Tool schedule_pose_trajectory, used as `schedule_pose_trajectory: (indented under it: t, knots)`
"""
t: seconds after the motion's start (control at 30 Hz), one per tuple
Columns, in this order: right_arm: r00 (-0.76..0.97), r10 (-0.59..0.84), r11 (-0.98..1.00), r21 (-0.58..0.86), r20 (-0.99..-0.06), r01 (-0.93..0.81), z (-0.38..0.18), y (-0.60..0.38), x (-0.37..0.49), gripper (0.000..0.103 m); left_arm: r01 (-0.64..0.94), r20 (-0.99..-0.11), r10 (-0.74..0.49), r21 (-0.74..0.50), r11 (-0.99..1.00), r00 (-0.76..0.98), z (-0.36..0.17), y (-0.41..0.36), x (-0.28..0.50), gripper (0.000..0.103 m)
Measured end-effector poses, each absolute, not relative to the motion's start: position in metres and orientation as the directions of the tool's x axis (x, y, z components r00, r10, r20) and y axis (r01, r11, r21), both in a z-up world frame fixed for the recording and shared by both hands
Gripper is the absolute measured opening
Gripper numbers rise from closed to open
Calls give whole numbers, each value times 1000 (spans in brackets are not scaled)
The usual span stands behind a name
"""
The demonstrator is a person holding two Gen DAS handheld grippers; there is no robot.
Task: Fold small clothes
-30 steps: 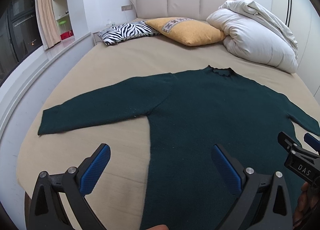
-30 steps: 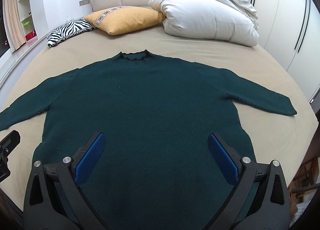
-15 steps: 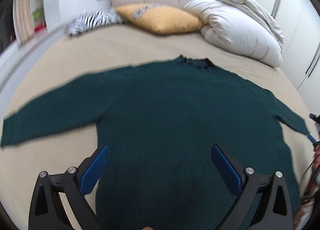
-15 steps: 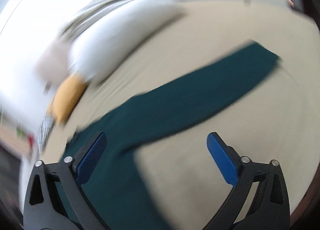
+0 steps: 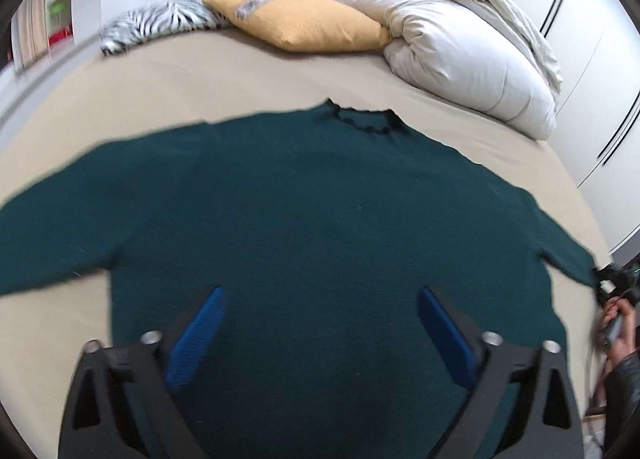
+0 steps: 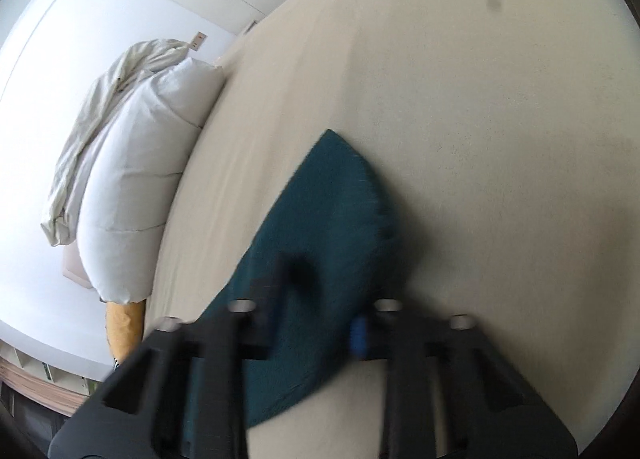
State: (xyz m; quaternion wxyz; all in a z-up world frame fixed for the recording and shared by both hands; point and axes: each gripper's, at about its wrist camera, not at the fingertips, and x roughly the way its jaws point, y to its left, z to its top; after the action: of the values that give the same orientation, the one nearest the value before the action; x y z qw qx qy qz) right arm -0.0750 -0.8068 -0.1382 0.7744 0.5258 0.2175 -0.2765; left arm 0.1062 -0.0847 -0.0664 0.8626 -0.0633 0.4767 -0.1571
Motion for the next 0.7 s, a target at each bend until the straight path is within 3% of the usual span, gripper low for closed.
schedule_pose_trajectory:
  t: [0.13, 0.2, 0.43, 0.57, 0.7]
  knots:
    - [722, -229, 434, 595, -653, 676, -106, -778, -43, 7, 208, -793, -403, -345, 915, 457, -73, -79, 108, 75]
    - [742, -207, 545, 555, -638, 629, -80, -746, -19, 7, 199, -781, -436, -389, 900, 447, -73, -74, 107, 74]
    - [812, 57, 843, 464, -581, 273, -14, -577, 111, 7, 177, -731, -517, -495, 851, 445, -67, -47, 106, 73]
    - [764, 211, 872, 471, -610, 135, -37, -475, 178, 7, 149, -712, -543, -540, 829, 445, -70, -26, 112, 73]
    - [683, 238, 886, 443, -690, 139, -83, -417, 215, 11, 129, -708, -559, -565, 815, 432, -78, -20, 121, 73]
